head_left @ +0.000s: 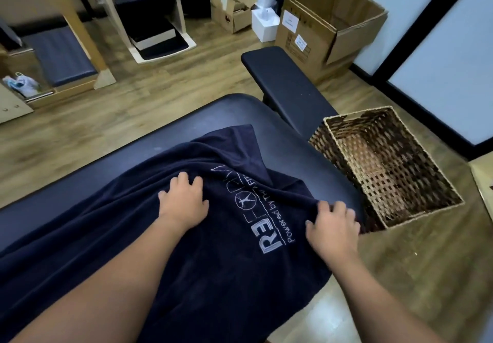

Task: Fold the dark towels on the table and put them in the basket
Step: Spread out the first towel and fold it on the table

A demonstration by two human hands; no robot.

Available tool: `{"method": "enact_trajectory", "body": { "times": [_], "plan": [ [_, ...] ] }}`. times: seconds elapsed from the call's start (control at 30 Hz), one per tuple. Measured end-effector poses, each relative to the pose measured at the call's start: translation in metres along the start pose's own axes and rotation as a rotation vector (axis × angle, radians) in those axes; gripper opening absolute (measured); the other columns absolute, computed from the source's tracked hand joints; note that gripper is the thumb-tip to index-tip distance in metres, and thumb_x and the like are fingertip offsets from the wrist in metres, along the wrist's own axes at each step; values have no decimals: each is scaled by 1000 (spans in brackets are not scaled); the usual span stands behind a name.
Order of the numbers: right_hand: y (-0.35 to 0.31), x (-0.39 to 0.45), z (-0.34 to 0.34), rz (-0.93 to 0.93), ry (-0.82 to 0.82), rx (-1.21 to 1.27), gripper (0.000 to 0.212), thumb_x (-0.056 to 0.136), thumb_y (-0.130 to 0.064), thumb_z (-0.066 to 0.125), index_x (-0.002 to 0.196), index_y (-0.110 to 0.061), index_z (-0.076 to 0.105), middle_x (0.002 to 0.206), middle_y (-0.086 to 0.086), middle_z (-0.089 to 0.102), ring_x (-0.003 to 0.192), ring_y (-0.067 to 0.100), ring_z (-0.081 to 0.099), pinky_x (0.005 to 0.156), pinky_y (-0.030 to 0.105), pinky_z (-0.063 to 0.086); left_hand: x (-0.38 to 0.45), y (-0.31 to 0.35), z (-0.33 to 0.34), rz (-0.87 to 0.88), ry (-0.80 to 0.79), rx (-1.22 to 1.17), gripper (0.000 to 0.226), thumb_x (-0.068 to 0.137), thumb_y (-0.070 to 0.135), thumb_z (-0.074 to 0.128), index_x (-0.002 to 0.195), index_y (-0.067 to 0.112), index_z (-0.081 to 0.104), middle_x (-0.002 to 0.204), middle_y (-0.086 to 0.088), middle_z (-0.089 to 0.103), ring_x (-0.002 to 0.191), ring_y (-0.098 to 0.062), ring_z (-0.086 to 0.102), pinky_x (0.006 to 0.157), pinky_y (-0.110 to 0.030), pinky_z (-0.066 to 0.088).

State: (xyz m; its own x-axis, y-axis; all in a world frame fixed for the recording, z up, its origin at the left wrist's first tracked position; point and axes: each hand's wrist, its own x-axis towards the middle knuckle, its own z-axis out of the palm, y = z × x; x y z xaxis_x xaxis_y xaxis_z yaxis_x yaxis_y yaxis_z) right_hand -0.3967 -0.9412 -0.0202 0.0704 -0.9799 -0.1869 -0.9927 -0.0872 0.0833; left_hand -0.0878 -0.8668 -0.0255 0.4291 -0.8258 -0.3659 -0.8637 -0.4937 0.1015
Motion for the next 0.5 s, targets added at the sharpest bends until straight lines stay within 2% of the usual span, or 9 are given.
{"method": "enact_trajectory", "body": {
  "times": [0.07,0.13,0.17,0.23,0.3,0.37,0.43,0.5],
  "plan": [
    [-35,4,3,-153,22,37,46,84,-48,68,120,-20,60,119,8,55,111,34,49,90,48,46,-4,-9,-2,-165,-41,-24,72,84,62,64,139,28,34,144,-12,27,131,-36,31,96,-62,40],
    [-69,13,3,-282,42,106,39,83,-42,72,113,-17,67,114,6,59,106,32,52,84,47,49,-4,-22,-1,-317,-190,-114,103,75,74,68,154,41,10,161,-15,0,146,-46,10,103,-73,29],
    [-86,19,2,-330,44,139,37,84,-41,73,110,-16,68,114,5,60,105,31,53,83,46,50,-3,-30,1,-351,-252,-182,115,72,76,70,155,48,-3,164,-10,-18,149,-49,-2,105,-76,25],
    [-116,33,-1,-407,62,209,33,87,-39,71,107,-14,70,113,5,61,104,29,53,83,44,52,-3,-39,8,-334,-299,-262,124,69,75,74,151,55,-17,159,-3,-41,149,-48,-19,107,-79,22],
    [-145,52,-6,-470,98,271,29,91,-37,68,108,-14,70,113,5,62,103,29,53,82,42,52,-3,-43,16,-312,-283,-270,126,70,74,74,149,57,-22,154,-1,-48,147,-48,-26,108,-81,18],
    [-171,72,-12,-482,79,307,31,96,-35,62,120,-16,66,122,6,59,109,29,52,82,40,51,-1,-43,23,-319,-273,-273,126,72,72,75,147,57,-26,151,-1,-52,145,-48,-31,108,-82,14],
    [-193,91,-18,-393,-7,325,42,99,-36,58,138,-24,53,138,12,46,120,30,46,81,38,48,2,-43,25,-328,-279,-275,128,72,70,76,146,57,-28,148,-2,-55,144,-49,-33,107,-82,13],
    [-209,109,-20,-329,-118,316,49,99,-35,58,146,-33,43,138,15,39,117,29,43,74,36,43,4,-43,26,-338,-281,-276,129,72,68,77,145,57,-30,147,-2,-57,143,-50,-34,107,-82,12]
  ]
}}
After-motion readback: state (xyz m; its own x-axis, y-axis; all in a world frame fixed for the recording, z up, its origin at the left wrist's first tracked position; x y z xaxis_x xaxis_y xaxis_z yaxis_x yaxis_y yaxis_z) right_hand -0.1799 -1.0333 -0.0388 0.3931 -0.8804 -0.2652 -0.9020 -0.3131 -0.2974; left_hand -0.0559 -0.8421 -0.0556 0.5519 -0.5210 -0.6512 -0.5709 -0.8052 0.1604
